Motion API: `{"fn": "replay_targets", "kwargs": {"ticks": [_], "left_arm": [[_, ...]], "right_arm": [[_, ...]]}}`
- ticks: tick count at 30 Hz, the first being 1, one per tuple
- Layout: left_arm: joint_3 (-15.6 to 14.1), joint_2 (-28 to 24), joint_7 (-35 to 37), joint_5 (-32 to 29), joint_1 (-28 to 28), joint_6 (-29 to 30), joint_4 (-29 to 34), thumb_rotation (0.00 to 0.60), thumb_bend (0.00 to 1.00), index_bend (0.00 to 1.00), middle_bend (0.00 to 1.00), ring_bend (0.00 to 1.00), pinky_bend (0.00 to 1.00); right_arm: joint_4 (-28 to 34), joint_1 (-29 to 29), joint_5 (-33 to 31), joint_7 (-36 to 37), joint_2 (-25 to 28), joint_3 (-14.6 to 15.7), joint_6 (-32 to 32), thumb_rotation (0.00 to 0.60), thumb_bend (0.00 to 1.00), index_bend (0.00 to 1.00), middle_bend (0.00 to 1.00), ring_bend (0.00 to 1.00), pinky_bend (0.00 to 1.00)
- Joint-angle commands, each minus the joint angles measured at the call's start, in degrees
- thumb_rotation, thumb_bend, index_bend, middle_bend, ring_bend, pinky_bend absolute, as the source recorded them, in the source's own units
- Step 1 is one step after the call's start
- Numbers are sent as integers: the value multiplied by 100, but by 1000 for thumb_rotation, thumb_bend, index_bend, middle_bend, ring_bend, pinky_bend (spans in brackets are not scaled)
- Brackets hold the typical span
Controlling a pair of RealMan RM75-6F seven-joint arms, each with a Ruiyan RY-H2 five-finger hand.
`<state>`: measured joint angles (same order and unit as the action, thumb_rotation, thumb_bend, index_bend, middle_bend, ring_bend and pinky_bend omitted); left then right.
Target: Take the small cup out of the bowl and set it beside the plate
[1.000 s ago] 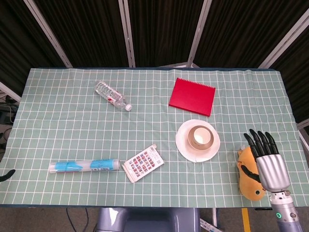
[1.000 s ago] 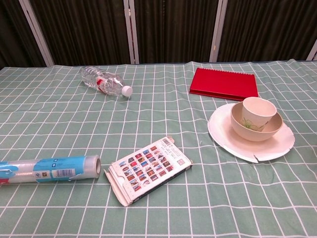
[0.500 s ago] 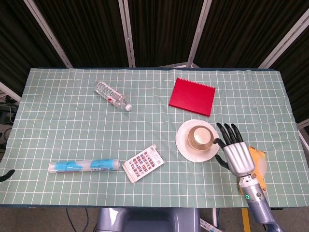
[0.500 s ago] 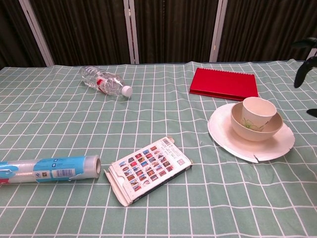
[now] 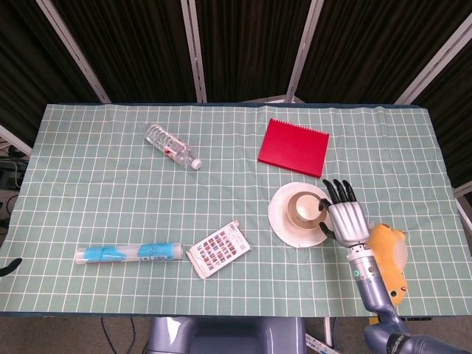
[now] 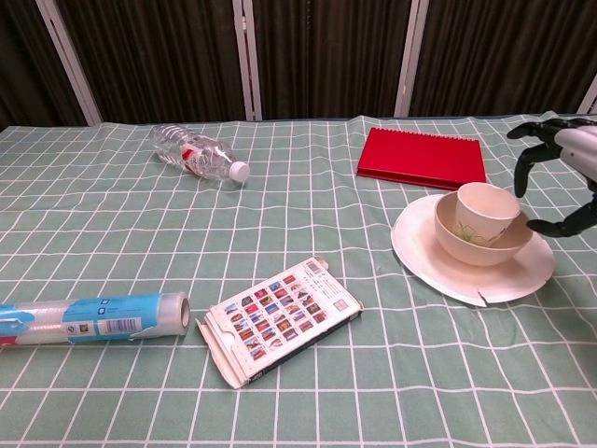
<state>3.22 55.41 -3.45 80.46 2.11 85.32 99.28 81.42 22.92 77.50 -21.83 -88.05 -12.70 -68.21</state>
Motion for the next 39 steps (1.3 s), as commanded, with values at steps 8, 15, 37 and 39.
{"fn": "replay_targets", "kwargs": {"ticks": [8,15,37,39], "left_arm": [[8,-6,17,-23,-1,-3,2,600,0,0,0,0,0],[6,-7,38,-7,3,-5,-3,600,0,0,0,0,0],[10,-12,48,-10,4,-3,1,600,0,0,0,0,0],[9,-9,29,-4,3,4,10,600,0,0,0,0,0]], "right_arm": [[-148,110,-207,9,-159,74,109,600,235,505,87,0,0],[-372,225,-284,77,-326,81,139,600,302,545,115,0,0],[484,281,-191,-383,408,-303,-552,600,447,661,172,0,0],[648,265,-346,-494,605,-390,-542,600,446,661,171,0,0]]}}
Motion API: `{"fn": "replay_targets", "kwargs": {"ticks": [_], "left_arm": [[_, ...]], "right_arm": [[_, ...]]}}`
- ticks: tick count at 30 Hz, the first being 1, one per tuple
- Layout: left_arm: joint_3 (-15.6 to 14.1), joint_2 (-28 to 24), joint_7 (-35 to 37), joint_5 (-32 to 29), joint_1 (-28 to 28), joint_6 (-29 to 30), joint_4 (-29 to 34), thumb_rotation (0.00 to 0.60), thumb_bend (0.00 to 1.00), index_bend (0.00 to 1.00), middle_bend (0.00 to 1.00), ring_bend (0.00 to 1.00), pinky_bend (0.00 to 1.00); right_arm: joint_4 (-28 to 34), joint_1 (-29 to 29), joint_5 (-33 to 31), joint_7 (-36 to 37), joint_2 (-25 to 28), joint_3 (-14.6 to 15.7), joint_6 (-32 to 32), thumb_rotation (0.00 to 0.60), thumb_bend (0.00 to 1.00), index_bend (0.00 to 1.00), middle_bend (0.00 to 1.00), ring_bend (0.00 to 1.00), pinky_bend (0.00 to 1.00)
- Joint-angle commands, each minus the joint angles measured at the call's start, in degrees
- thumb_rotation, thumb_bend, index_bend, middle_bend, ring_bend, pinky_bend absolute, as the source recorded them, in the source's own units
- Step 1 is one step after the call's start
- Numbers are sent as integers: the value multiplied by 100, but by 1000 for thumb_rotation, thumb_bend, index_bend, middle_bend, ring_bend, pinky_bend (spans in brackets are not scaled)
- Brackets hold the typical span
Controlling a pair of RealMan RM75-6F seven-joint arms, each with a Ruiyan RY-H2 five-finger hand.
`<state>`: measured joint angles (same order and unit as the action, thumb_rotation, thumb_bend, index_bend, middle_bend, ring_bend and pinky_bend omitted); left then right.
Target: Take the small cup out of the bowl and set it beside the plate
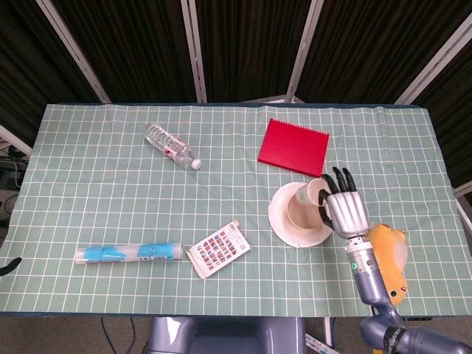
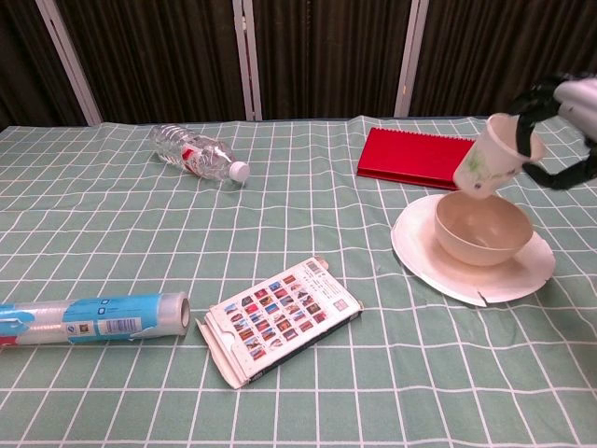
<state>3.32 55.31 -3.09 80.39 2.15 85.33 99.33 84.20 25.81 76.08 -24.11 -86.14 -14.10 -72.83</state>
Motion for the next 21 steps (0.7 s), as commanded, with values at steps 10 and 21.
{"fn": "replay_targets", "kwargs": {"ticks": [10,21], "left_arm": [[-4,24,-157,-9,13,-3,63,600,0,0,0,0,0],[-3,49,-206,-37,40,-50,49,600,0,0,0,0,0]], "right_arm": [[-111,109,-1042,-476,720,-493,265,600,435,661,172,0,0],[-949,380,-1533,-543,370,-413,682,600,421,661,171,0,0]]}}
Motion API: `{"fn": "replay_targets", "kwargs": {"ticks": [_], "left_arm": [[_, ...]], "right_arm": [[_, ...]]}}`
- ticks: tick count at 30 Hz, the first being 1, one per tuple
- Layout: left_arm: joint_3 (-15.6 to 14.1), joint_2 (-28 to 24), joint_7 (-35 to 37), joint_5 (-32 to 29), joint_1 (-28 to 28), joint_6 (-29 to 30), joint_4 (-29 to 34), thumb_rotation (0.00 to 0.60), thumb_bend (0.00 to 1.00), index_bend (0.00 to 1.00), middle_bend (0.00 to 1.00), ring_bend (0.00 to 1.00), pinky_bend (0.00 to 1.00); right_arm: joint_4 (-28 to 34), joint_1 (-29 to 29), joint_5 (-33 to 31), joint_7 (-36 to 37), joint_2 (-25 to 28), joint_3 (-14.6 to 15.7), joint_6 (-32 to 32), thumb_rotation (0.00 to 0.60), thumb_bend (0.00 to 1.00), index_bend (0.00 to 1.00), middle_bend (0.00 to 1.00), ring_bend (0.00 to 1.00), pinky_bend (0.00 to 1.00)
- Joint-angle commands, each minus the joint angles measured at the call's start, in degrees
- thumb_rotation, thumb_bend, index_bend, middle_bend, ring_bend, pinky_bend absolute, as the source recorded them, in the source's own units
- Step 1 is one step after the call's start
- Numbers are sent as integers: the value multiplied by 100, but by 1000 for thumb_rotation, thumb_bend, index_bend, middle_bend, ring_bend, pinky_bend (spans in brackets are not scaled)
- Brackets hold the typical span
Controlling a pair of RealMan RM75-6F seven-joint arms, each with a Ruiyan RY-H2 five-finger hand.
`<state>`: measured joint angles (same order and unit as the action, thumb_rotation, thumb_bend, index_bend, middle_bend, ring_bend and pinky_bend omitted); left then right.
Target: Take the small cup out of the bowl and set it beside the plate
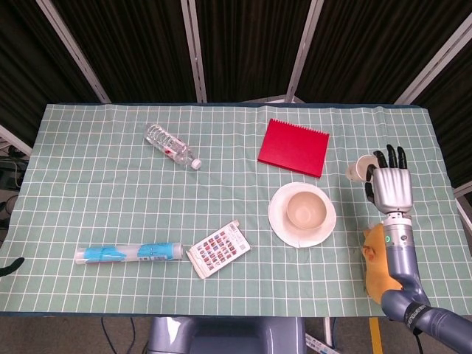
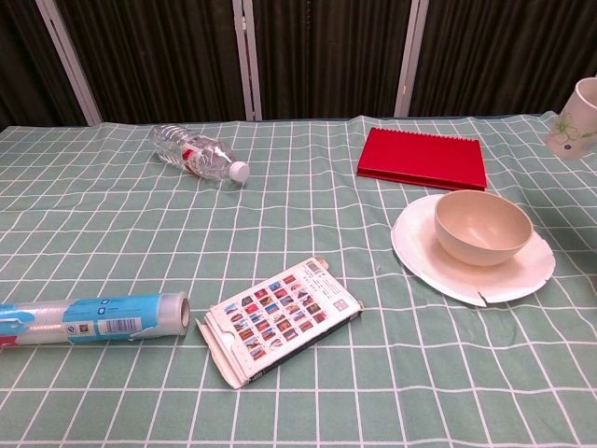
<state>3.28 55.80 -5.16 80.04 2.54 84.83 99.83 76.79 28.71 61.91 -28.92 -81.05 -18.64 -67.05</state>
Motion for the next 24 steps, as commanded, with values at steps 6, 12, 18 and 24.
{"fn": "replay_targets", "kwargs": {"ticks": [6,12,18,24], "left_arm": [[-5,1,-4,1,5,-12,-3,600,0,0,0,0,0],[-4,2,15,4,4,-5,-8,600,0,0,0,0,0],[-6,1,33,12,9,-11,-16,600,0,0,0,0,0],[-4,-1,41,-2,11,-18,-18,600,0,0,0,0,0]], "right_arm": [[-499,212,-229,-195,-343,113,203,600,412,661,172,0,0],[-746,317,-349,-399,-526,227,320,600,399,661,171,0,0],[-1158,435,-487,-584,-764,338,507,600,376,662,172,0,0],[-1312,464,-512,-548,-850,384,549,600,356,661,172,0,0]]}}
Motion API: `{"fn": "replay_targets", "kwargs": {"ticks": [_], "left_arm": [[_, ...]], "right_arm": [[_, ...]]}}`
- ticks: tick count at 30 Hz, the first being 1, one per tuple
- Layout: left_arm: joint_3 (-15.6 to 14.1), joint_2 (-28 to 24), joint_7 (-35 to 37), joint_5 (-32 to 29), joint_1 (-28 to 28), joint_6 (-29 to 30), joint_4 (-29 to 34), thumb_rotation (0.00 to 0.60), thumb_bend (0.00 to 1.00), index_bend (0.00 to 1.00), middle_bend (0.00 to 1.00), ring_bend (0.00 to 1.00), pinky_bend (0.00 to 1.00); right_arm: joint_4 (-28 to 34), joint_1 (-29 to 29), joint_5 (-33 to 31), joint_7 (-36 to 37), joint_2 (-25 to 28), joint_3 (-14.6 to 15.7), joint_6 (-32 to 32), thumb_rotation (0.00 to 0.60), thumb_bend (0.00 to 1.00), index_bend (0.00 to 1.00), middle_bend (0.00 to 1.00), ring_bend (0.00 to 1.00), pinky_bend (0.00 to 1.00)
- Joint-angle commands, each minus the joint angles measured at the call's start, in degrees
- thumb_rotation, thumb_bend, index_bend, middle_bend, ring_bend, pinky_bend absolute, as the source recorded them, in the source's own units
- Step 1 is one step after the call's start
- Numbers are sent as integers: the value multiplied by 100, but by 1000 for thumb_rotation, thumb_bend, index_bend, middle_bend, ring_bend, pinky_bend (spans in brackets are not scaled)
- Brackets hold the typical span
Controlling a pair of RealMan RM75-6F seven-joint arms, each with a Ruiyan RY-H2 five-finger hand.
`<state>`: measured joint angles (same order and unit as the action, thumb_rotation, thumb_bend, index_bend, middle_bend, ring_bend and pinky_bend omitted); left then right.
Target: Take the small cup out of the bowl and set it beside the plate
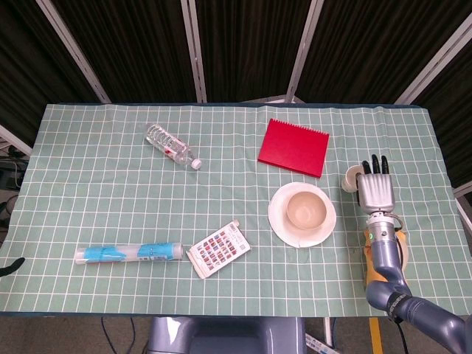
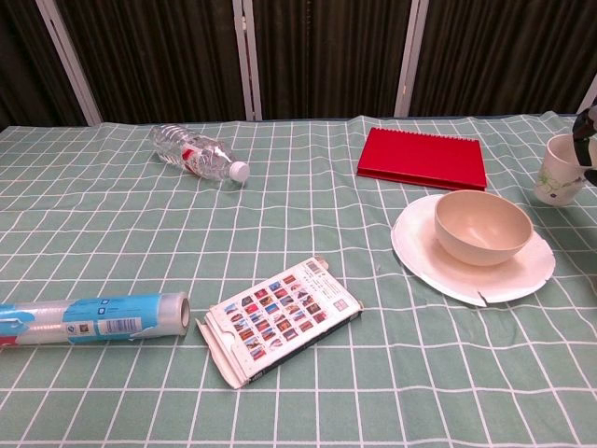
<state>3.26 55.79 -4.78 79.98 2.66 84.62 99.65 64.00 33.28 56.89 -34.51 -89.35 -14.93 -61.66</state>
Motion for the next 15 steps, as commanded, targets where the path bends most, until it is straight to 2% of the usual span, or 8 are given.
{"fn": "replay_targets", "kwargs": {"ticks": [1,6,10,15], "left_arm": [[-1,-2,4,2,-1,2,2,600,0,0,0,0,0],[-6,0,-8,3,4,-9,6,600,0,0,0,0,0],[-7,-2,-5,3,2,-5,12,600,0,0,0,0,0],[-9,-2,4,11,-1,3,8,600,0,0,0,0,0]], "right_arm": [[-48,12,-19,25,-26,13,22,600,352,661,172,0,0],[-101,13,0,46,-54,57,26,600,289,661,168,0,0],[-116,20,-7,24,-49,83,47,600,218,661,127,0,0],[-90,33,-19,-10,-52,101,54,600,191,621,87,0,0]]}}
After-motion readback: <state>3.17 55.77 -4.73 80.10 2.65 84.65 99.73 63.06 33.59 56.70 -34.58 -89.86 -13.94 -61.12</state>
